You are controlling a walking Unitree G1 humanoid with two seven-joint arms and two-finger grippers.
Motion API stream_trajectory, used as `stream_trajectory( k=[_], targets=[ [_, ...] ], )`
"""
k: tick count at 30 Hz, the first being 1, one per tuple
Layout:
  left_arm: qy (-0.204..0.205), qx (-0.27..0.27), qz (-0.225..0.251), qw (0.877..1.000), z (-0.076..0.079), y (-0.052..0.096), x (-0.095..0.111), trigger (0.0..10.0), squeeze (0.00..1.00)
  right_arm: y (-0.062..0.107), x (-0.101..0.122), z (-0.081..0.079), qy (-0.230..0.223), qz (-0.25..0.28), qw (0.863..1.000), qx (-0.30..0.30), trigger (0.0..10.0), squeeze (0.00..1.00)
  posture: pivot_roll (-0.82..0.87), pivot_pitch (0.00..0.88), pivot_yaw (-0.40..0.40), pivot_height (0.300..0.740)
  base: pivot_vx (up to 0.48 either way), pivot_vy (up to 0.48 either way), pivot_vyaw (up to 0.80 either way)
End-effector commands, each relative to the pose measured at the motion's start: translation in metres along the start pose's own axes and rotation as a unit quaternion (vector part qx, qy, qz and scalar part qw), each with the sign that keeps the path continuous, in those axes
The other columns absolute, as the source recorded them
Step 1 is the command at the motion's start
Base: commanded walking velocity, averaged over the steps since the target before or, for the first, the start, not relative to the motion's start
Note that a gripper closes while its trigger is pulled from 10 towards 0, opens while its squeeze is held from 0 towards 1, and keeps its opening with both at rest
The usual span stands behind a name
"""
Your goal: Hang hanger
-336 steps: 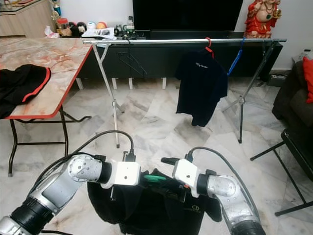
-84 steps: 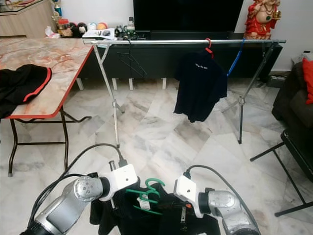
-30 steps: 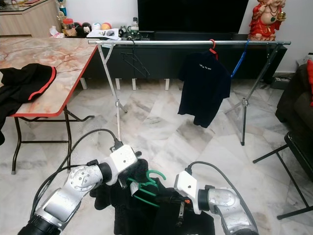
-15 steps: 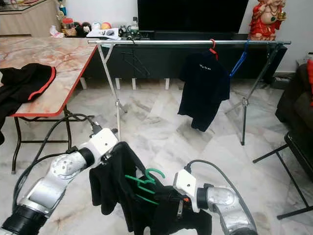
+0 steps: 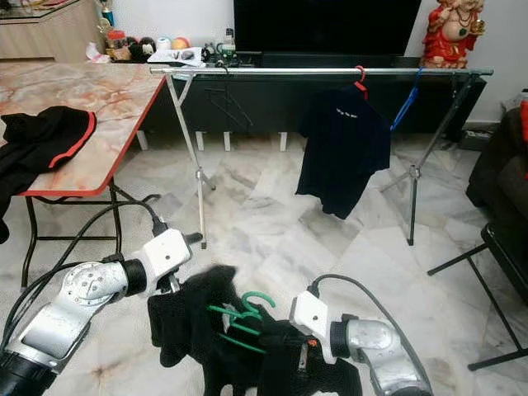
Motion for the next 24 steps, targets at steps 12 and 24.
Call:
stream_trajectory(
  k=[12, 24],
  targets=[
    [0.028, -0.06, -0.001, 0.998, 0.01, 0.01, -0.002, 10.0, 1.0, -0.002, -0.004, -0.01, 0.0, -0.011, 0.999, 0.035, 0.0, 0.0, 0.12, 0.051, -0.004, 0.74, 0.0, 0.0, 0.0],
    [0.038, -0.158, -0.027, 0.986, 0.044, 0.019, -0.009, 10.0, 0.0, 0.001, 0.005, 0.007, 0.03, -0.007, 0.999, -0.032, 0.0, 0.0, 0.12, 0.053, -0.012, 0.74, 0.0, 0.0, 0.0]
  ],
)
Point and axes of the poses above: a point about 5 cm out from each wrist's last joint towards the gripper, its own y axis pointing back from the gripper into the wrist, its own x axis along the axis of the wrist's last joint, z = x × y, the point moved 2 cm from there along -y, pointing out of the wrist towards the gripper, and after that the axes turned 15 degrees about -y, right-handed, at the moved point
